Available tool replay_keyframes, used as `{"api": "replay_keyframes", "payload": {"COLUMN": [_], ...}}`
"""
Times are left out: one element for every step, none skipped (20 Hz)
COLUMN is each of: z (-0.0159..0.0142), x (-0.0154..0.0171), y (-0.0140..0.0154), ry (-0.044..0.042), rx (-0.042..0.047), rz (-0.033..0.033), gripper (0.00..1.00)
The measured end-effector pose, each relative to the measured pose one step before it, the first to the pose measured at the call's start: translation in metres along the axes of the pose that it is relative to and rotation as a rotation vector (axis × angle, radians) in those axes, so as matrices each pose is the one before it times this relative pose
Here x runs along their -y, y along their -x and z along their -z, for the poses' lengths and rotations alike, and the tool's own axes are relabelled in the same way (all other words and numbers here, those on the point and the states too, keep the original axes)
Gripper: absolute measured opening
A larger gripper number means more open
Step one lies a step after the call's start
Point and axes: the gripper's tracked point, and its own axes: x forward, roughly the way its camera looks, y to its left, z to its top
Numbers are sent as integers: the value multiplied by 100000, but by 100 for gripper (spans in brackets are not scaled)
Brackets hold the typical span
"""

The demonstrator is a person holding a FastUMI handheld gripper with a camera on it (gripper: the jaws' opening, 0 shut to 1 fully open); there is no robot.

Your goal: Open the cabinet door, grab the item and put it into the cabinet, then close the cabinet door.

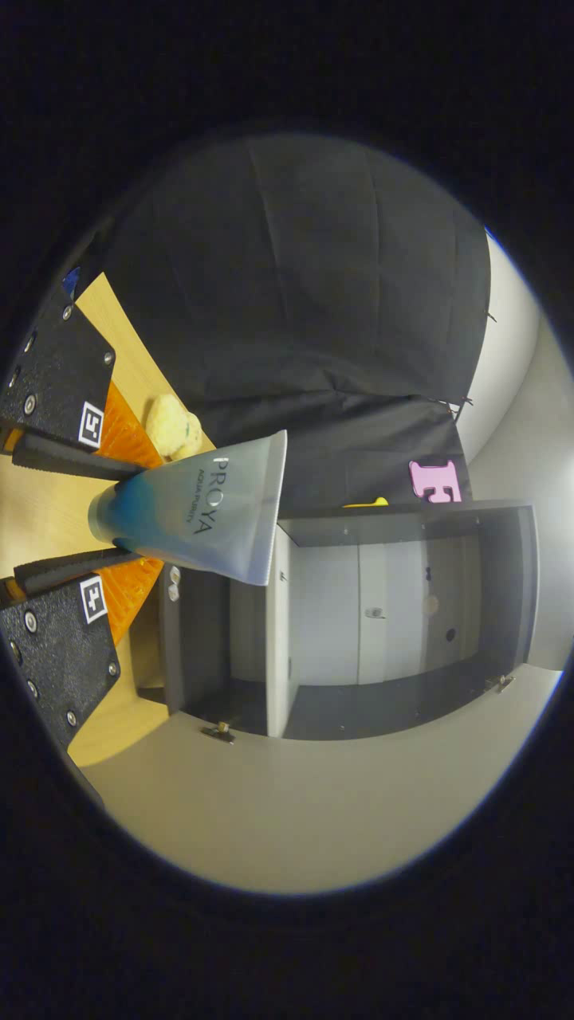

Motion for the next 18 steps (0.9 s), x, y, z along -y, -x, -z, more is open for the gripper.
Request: {"api": "replay_keyframes", "payload": {"z": [-2145,-1987,-1559,-1669,-1204,-1203,-1406,-1481,-1351,-1034,-437,-178,85,-154,-205,-26,28,-48], "x": [1049,1019,896,920,806,761,649,587,633,496,66,-3,159,185,229,327,338,397], "y": [-485,-533,-873,-949,-1147,-1166,-1227,-1477,-1534,-1311,-1085,-1106,-1185,-1199,-1105,-1524,-1133,-1358], "ry": [1373,1274,382,-204,-660,-940,-433,1006,2178,1712,1483,515,-917,-1338,-463,1020,1260,1265], "rx": [2444,2388,1609,836,-218,63,936,1602,1728,1464,254,-1253,-1515,-959,-316,-698,-277,36], "rz": [1939,1593,1181,1193,1197,973,1071,1157,1161,517,-73,-300,-135,-91,259,137,322,439], "gripper": [44,44,44,44,44,44,44,44,44,44,44,44,44,44,44,44,44,44]}}
